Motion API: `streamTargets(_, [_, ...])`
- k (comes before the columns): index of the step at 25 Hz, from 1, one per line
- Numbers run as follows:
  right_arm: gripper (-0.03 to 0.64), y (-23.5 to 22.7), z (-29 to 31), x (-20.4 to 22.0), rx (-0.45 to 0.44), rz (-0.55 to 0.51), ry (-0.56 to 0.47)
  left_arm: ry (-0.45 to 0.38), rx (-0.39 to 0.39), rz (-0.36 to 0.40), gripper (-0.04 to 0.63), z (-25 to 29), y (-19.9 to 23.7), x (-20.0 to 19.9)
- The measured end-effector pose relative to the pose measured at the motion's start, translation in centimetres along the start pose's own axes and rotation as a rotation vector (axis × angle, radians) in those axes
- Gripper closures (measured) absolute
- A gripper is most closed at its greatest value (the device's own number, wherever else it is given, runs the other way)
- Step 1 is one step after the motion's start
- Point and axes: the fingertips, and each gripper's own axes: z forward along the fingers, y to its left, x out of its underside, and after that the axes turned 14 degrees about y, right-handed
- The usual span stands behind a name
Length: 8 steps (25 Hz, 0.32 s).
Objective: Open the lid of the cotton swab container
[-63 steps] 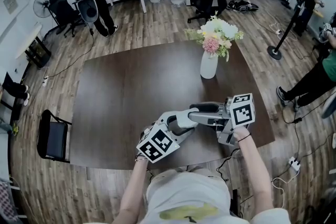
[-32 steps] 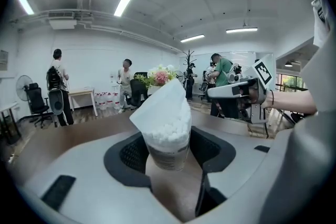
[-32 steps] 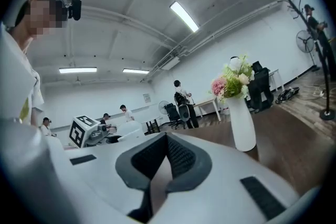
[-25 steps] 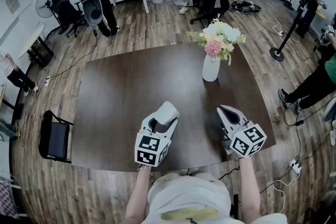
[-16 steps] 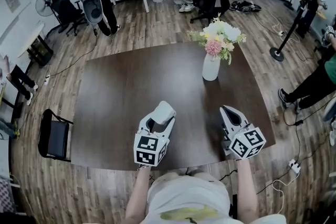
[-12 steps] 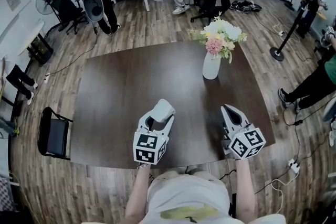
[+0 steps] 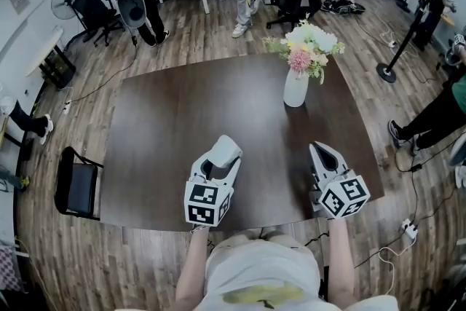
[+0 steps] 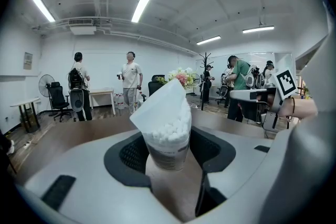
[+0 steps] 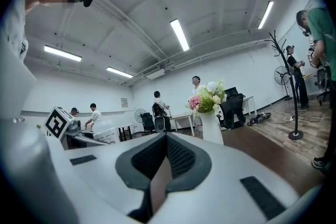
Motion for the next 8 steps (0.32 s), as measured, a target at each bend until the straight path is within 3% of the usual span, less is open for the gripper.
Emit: streamTargets(8, [0.597,-0.19,0.02,0.24,0.009,-0.003,0.004,0.007,-0.007,-0.004,0.347,0.09,0.23,0.36])
